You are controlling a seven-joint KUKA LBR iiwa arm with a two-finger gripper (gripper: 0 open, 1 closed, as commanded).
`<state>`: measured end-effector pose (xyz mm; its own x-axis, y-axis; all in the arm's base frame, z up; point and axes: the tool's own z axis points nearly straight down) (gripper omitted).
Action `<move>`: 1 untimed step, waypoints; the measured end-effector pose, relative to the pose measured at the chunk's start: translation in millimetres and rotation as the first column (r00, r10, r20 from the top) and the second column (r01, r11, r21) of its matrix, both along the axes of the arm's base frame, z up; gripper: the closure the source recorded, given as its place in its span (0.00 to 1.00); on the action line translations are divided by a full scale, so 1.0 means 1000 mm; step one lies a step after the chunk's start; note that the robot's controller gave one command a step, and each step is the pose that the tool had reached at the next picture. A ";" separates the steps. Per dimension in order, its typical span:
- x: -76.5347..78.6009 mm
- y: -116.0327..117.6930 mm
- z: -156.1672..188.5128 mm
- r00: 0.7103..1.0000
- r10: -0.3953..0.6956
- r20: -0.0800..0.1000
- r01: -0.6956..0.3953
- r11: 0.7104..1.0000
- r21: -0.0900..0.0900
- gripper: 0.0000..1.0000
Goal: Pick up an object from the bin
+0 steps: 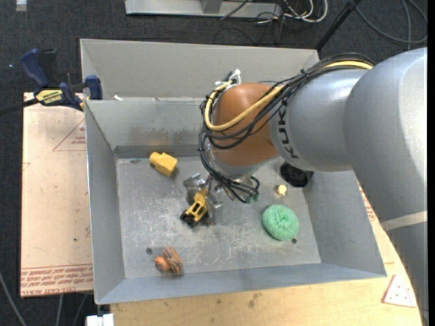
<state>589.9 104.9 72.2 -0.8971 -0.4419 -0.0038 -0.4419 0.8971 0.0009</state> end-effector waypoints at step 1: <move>0.023 0.034 0.131 1.000 0.014 0.001 -0.014 1.000 0.000 1.00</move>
Offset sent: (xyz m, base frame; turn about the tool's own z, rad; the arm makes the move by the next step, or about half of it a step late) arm 0.0000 0.0000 0.0000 0.0000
